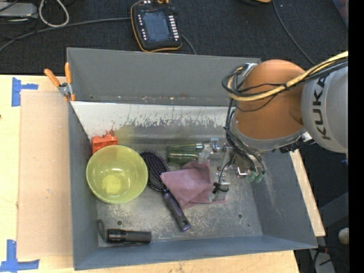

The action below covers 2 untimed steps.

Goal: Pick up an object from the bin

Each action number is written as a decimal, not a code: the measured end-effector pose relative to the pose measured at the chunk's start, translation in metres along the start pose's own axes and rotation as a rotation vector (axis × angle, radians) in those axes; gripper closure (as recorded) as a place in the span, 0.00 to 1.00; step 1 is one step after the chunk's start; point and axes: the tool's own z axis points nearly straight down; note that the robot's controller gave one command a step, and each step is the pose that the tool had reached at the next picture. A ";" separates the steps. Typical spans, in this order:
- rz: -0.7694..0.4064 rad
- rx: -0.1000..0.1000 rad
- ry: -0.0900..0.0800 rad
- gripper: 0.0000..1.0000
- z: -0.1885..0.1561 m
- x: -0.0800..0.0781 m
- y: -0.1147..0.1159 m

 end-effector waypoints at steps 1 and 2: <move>0.002 0.000 -0.008 0.00 -0.004 -0.001 0.000; 0.154 -0.002 -0.008 0.00 0.118 -0.010 -0.042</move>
Offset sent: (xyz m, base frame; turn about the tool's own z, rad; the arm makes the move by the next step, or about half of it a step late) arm 0.0100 -0.0553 -0.1534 0.1993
